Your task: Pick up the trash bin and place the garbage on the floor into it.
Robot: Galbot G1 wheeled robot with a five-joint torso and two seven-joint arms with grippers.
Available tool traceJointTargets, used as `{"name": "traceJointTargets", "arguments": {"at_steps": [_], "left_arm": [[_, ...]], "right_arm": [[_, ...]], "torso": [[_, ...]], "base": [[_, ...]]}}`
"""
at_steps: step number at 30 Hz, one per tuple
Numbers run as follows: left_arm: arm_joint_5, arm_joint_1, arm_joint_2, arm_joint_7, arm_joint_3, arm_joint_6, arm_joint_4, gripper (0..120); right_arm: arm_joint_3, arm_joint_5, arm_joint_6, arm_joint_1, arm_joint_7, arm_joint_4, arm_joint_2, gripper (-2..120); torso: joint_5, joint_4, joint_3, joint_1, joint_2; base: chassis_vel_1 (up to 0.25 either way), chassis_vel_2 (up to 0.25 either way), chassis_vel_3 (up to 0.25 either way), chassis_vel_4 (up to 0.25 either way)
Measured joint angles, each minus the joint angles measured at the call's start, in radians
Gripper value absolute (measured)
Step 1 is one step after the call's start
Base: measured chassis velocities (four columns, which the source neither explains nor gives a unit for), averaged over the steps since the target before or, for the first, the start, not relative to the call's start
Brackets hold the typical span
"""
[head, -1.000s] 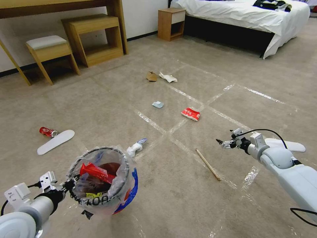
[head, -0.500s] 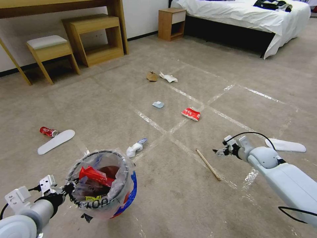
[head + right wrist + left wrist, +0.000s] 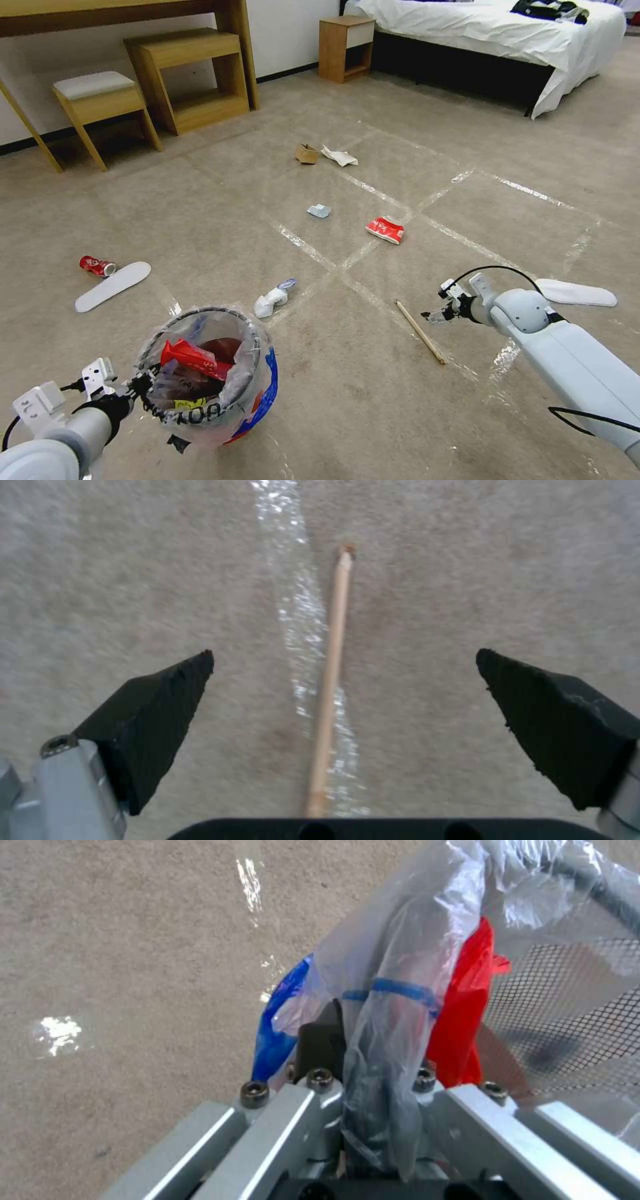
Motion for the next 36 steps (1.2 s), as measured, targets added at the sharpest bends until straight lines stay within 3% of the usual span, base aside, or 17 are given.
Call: {"name": "traceJointTargets", "arguments": {"at_steps": [20,36], "left_arm": [[-0.001,0.017,0.008,0.003,-0.017,0.0,0.005,0],[0.007,0.016,0.005,0.004,-0.002,0.0,0.009,0]], "right_arm": [[0.002,0.016,0.016,0.063,0.039,-0.161,0.081,100],[-0.012,0.018,0.009,0.053,0.099,-0.169,0.088,100]], "torso": [[0.0001,0.0001,0.0,0.0,0.0],[0.0,0.0001,0.0,0.0,0.0]], "base": [[0.0,0.0,0.0,0.0],[0.0,0.0,0.0,0.0]]}}
